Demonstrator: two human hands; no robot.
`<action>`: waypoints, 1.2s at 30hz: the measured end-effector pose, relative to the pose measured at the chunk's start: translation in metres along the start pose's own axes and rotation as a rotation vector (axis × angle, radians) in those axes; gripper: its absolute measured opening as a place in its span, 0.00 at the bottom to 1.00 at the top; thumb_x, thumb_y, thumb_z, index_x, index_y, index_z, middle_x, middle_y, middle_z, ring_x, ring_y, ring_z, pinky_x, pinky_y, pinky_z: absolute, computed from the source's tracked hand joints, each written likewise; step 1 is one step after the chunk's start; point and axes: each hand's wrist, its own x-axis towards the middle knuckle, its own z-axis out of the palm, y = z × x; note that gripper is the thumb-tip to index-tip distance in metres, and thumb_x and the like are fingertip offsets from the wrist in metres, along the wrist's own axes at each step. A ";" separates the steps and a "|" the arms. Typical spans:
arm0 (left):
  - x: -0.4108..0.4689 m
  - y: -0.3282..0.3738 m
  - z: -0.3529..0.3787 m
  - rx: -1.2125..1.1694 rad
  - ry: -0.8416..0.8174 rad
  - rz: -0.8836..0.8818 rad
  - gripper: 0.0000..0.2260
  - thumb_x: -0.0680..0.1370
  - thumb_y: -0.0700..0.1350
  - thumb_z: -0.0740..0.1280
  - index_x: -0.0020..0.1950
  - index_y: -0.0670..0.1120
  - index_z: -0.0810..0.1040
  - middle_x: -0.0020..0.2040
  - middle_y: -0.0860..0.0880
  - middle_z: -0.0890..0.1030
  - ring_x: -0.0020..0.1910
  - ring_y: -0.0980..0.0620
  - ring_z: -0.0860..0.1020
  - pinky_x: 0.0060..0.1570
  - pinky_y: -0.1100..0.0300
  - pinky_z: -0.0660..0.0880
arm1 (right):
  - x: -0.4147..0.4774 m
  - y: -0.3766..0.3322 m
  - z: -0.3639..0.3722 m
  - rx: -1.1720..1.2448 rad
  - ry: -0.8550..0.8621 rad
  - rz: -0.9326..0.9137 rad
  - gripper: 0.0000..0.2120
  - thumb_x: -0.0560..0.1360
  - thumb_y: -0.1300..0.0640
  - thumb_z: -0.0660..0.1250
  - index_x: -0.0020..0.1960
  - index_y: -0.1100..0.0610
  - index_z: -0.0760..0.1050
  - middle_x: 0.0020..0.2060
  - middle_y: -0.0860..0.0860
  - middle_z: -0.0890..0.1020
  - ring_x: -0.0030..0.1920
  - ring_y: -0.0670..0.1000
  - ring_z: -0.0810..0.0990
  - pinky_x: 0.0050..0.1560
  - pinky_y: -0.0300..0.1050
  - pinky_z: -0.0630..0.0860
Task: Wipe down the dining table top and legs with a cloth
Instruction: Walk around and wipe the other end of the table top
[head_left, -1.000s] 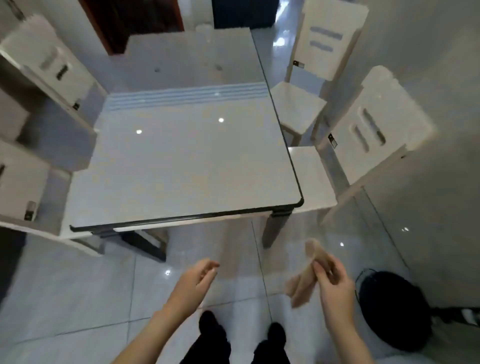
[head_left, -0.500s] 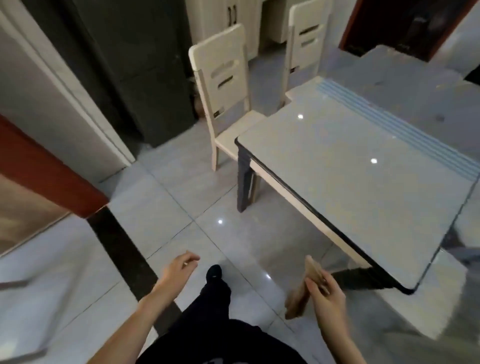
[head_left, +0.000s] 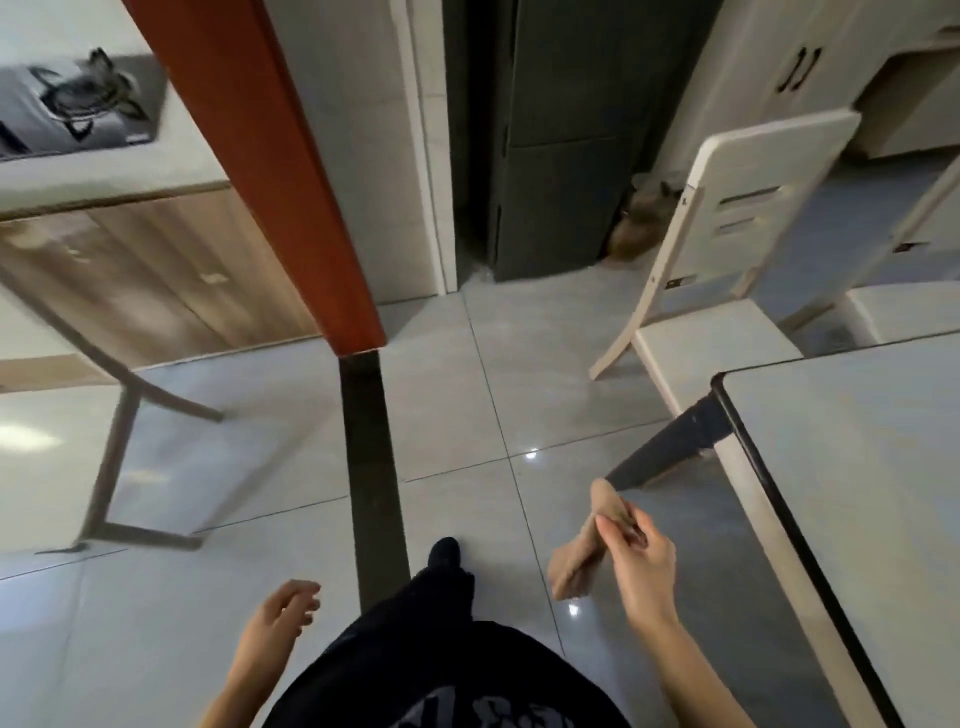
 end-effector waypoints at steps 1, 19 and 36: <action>0.017 0.010 -0.007 -0.006 0.005 -0.009 0.08 0.80 0.40 0.61 0.45 0.45 0.80 0.42 0.41 0.82 0.41 0.42 0.78 0.42 0.52 0.71 | 0.014 -0.010 0.012 -0.017 -0.003 -0.002 0.14 0.73 0.63 0.72 0.58 0.59 0.78 0.48 0.53 0.83 0.47 0.47 0.80 0.47 0.27 0.75; 0.275 0.324 0.096 -0.003 -0.199 0.130 0.09 0.81 0.41 0.59 0.53 0.45 0.79 0.47 0.44 0.82 0.48 0.46 0.80 0.49 0.58 0.75 | 0.293 -0.097 0.036 -0.084 0.252 0.138 0.10 0.75 0.66 0.70 0.55 0.68 0.76 0.55 0.58 0.81 0.58 0.55 0.78 0.56 0.40 0.70; 0.516 0.518 0.125 0.006 -0.055 -0.055 0.08 0.80 0.38 0.61 0.48 0.41 0.79 0.41 0.41 0.80 0.38 0.44 0.77 0.43 0.53 0.72 | 0.626 -0.278 0.163 -0.117 0.237 0.001 0.15 0.73 0.62 0.73 0.58 0.63 0.77 0.47 0.56 0.82 0.46 0.55 0.79 0.48 0.34 0.72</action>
